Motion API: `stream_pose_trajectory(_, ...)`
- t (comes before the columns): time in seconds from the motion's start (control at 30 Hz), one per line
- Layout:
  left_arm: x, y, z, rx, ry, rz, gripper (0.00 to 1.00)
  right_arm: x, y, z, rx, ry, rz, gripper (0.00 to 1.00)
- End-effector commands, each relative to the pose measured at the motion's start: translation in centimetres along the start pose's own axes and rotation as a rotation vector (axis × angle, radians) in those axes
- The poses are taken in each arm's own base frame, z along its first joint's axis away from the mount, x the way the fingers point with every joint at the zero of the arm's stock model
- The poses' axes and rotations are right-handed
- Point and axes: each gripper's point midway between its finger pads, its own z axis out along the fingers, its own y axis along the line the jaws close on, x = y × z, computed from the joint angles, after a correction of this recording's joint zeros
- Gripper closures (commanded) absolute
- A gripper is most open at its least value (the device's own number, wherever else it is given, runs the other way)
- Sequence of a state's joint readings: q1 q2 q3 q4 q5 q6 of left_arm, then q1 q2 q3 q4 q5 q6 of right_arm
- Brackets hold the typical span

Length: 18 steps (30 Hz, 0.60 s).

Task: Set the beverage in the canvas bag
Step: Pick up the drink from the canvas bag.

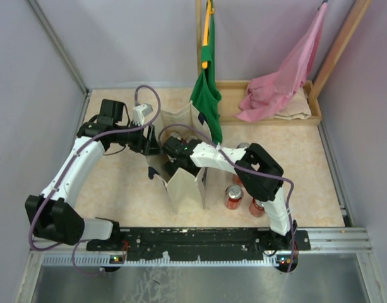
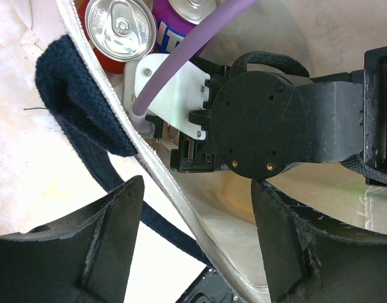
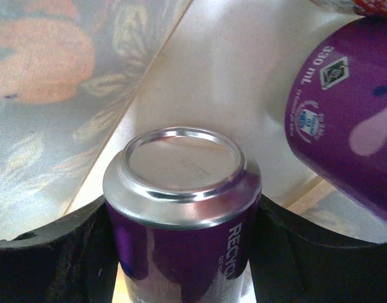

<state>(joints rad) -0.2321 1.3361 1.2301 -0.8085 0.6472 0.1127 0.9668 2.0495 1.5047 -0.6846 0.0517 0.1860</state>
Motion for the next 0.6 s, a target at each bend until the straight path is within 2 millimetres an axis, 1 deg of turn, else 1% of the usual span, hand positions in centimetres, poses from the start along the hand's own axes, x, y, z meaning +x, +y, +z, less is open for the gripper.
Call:
stream_pose_trajectory(0.0,-1.3,-0.3,-0.5,0.008,-0.031,0.036,0.25,-0.9,-0.6,-1.8,0.023,-0.007,-0.015,1.00)
stream_pose_trajectory(0.23,-1.5,-0.2,-0.3,0.011,-0.030,0.037,0.26,-4.9,-0.9,-6.9,0.042,-0.176,0.000,1.00)
stream_pose_trajectory(0.37,-1.6,-0.2,-0.3,0.013,-0.032,0.038,0.26,-6.8,-1.1,-9.8,0.047,-0.267,0.007,1.00)
stream_pose_trajectory(0.47,-1.6,-0.2,-0.2,0.014,-0.031,0.037,0.25,-8.0,-1.2,-11.7,0.049,-0.319,0.007,1.00)
stream_pose_trajectory(0.57,-1.6,-0.1,-0.2,0.013,-0.031,0.037,0.26,-8.8,-1.2,-13.1,0.050,-0.357,0.011,1.00)
